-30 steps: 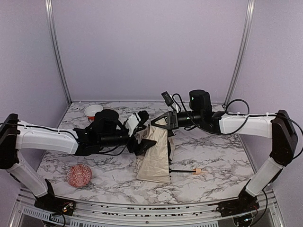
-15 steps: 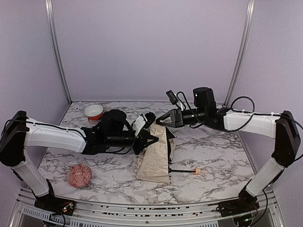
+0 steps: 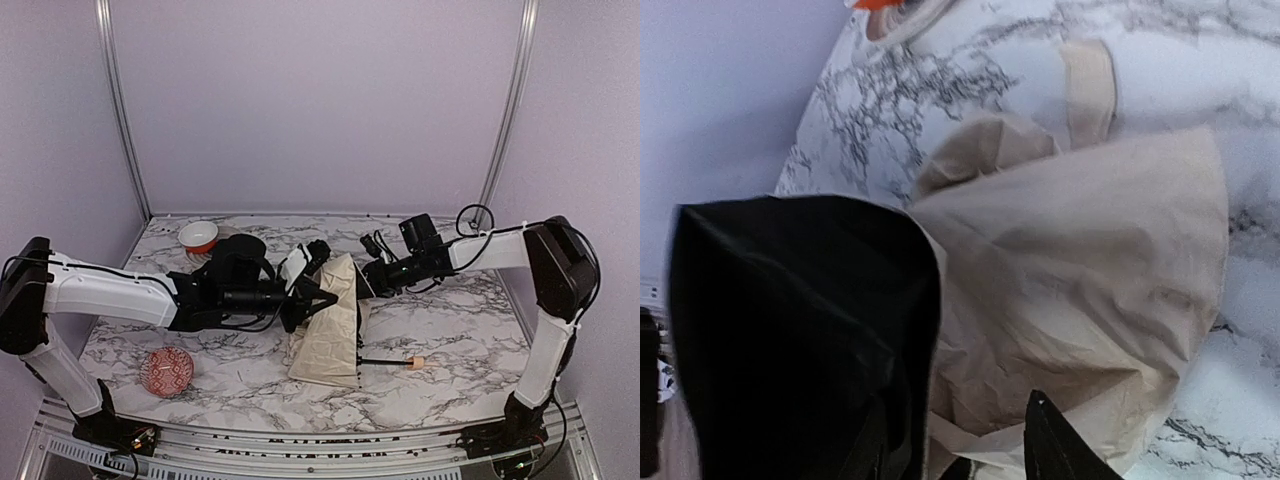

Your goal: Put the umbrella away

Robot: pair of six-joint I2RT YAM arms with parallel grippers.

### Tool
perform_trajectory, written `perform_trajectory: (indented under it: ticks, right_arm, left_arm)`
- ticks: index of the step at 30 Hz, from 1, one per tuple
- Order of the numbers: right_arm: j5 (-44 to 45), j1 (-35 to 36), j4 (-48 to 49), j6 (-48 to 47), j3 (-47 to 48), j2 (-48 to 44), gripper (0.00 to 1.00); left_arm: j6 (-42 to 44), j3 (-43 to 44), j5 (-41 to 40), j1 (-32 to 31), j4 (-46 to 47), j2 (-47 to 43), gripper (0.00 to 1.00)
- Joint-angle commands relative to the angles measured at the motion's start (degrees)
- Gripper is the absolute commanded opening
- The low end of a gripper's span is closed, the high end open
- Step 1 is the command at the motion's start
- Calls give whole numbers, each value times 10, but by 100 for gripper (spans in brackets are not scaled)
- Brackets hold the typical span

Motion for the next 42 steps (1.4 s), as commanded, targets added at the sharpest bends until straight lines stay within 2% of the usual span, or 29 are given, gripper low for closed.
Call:
perform_trajectory:
  ticks: [1,4,9,17,25,32,37,40,42]
  right_arm:
    - [-6,47,-107,-82,55,66,40]
    - [-33,87,-156,-119,83,114,31]
    - [-73,124,-161,-127,77,155,14]
    - [-82,129,-164,-137,68,169,8]
    - [-77,112,-118,-100,38,142,6]
    - [-13,56,-111,-73,-25,49,7]
    - [100,38,-172,-102,-22,-8,11]
    - [84,41,-149,-88,-26,-34,15]
    - [50,52,-104,-65,-31,-42,25]
  left_arm:
    - [-4,14,-9,-4,15,-19,0]
    - [-3,27,-30,-4,14,-13,0]
    - [-17,43,-107,-1,14,6,0]
    - [-55,42,-178,29,-34,86,0]
    - [-76,13,-197,30,-40,152,0]
    - [-95,4,-184,29,-40,195,0]
    - [-102,5,-165,28,-39,205,0]
    - [-100,13,-157,28,-37,208,0]
    - [-100,16,-157,28,-37,210,0]
